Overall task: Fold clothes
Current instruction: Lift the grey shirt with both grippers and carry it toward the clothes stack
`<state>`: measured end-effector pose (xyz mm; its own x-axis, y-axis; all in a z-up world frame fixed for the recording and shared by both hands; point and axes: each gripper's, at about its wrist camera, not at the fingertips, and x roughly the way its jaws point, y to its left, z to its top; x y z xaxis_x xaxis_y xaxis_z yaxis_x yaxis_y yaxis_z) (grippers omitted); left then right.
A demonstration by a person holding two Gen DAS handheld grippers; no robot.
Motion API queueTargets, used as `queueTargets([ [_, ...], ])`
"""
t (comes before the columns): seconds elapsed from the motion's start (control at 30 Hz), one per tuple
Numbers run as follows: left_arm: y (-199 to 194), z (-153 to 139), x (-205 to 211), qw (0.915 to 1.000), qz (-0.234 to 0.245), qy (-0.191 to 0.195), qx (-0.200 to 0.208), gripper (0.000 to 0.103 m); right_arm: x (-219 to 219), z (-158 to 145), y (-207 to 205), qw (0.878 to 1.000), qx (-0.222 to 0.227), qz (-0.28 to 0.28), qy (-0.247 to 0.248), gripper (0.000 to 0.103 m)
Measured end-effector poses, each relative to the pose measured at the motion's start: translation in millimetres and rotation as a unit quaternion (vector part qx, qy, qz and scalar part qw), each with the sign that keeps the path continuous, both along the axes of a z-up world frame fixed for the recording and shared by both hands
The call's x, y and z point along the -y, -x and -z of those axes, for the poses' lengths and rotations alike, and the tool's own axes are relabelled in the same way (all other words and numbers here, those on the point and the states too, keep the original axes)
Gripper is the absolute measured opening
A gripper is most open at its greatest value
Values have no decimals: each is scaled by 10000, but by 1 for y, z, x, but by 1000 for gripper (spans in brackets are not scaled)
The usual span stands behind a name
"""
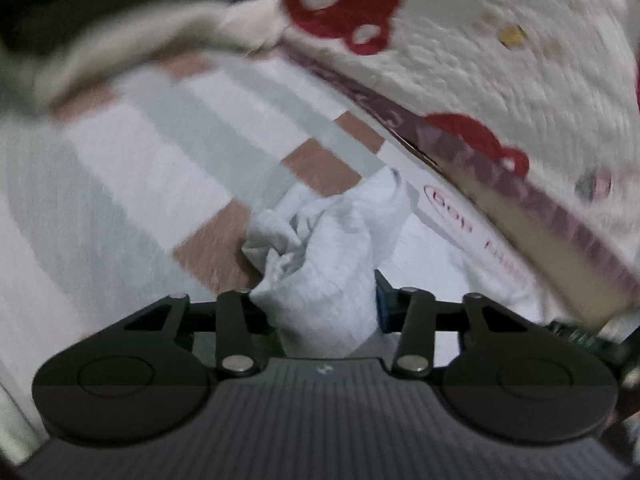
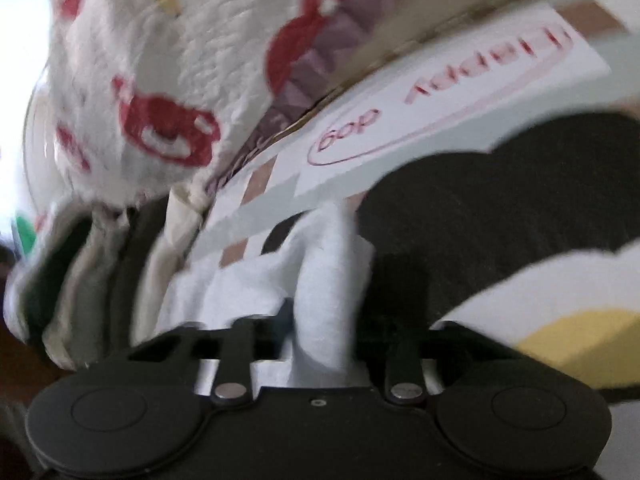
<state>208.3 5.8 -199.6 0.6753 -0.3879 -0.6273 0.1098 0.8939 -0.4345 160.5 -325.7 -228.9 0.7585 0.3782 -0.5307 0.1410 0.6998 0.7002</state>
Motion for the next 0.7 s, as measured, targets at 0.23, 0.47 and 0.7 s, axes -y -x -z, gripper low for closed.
queueTargets([
  [0.23,11,-42,19,9941,636,-660,572,35,-30,-50,6,9932,620,-635,748,22],
  [0.47,35,-73,17,9922,692,-616,837,35,-43,-80,30,9853,816,-944,1166,22],
  [0.7,74,-123,23,9822,625,-1207,1298,35,-43,-120,64,9793,1144,-1086,1265,21],
])
